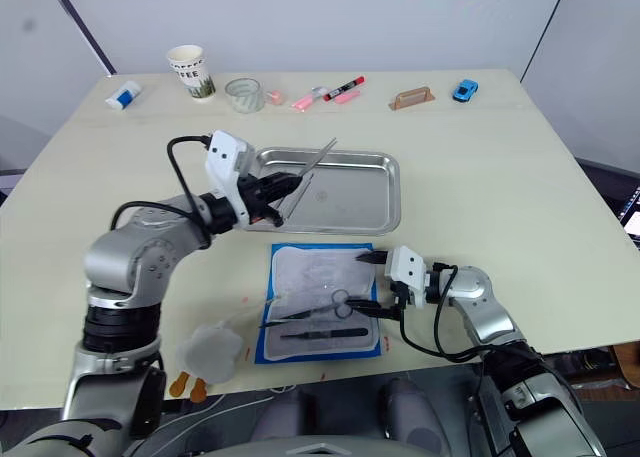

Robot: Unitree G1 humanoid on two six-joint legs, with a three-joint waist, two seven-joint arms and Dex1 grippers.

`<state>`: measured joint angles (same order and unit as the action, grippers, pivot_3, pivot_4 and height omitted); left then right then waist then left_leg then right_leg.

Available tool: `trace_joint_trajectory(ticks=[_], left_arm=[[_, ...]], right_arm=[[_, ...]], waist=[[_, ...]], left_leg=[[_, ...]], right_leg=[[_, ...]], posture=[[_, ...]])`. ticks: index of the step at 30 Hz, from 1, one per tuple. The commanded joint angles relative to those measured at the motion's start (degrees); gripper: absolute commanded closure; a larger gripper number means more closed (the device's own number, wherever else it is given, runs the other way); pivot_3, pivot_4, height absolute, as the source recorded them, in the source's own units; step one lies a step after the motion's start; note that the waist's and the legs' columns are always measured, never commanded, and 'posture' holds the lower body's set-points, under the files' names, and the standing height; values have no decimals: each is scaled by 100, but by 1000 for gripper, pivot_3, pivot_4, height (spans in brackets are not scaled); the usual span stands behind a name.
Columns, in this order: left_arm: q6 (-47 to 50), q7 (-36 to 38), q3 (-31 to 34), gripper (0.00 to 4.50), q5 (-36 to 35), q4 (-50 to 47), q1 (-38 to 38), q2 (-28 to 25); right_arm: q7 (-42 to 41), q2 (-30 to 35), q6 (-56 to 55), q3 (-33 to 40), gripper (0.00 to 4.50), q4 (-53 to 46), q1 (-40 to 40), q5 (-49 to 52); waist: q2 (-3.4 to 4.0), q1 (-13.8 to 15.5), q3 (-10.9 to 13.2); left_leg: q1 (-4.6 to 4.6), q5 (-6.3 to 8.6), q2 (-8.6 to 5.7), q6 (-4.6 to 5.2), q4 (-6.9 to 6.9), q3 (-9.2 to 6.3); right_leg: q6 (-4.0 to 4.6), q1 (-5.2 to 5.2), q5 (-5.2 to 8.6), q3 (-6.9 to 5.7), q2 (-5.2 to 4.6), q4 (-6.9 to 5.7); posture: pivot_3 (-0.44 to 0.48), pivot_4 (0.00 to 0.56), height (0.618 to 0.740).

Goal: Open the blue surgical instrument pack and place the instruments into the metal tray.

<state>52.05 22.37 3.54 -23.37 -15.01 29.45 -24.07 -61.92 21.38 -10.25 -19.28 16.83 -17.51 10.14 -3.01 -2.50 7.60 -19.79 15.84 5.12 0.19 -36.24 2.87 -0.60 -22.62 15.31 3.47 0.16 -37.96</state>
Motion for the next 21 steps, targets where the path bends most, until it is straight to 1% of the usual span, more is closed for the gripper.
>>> trace_joint_trajectory(ticks=[1, 4, 7, 12, 21], left_arm=[[21, -942, -138, 4410, 527, -15, 87, 424], [90, -1402, -298, 4410, 904, 121, 57, 657], [77, -1662, -451, 4410, 1196, 406, 60, 783], [-90, -1721, -670, 4410, 1497, 776, 51, 900], [-221, -1488, -684, 4410, 1552, 1019, 15, 997]], right_arm=[[133, 64, 303, -425, 0, 874, 262, -707], [159, 44, 295, -430, 0, 878, 265, -717], [183, 32, 291, -428, 0, 876, 282, -721], [204, 25, 277, -419, 0, 886, 284, -728], [224, 30, 266, -399, 0, 896, 274, -729]], waist=[[-2, 2, -2], [-2, -1, -4], [1, -4, -4], [1, -4, -5], [2, -4, -6]], left_leg=[[-1, 0, 0, 0, 0, -2], [2, 0, -1, 0, 0, -2], [2, 0, -1, 0, 0, -5], [2, 0, -1, -1, 0, -7], [2, 0, -1, -1, 0, -8]], right_leg=[[0, 0, 0, 0, 0, 1], [1, 4, -1, 0, -2, 0], [1, 3, 0, 1, 2, 0], [2, 4, 0, -3, 1, 0], [2, 4, 0, -5, 1, 0]], posture=[[0, 150, 737], [0, 150, 737], [0, 150, 737], [0, 150, 737], [0, 150, 737]])
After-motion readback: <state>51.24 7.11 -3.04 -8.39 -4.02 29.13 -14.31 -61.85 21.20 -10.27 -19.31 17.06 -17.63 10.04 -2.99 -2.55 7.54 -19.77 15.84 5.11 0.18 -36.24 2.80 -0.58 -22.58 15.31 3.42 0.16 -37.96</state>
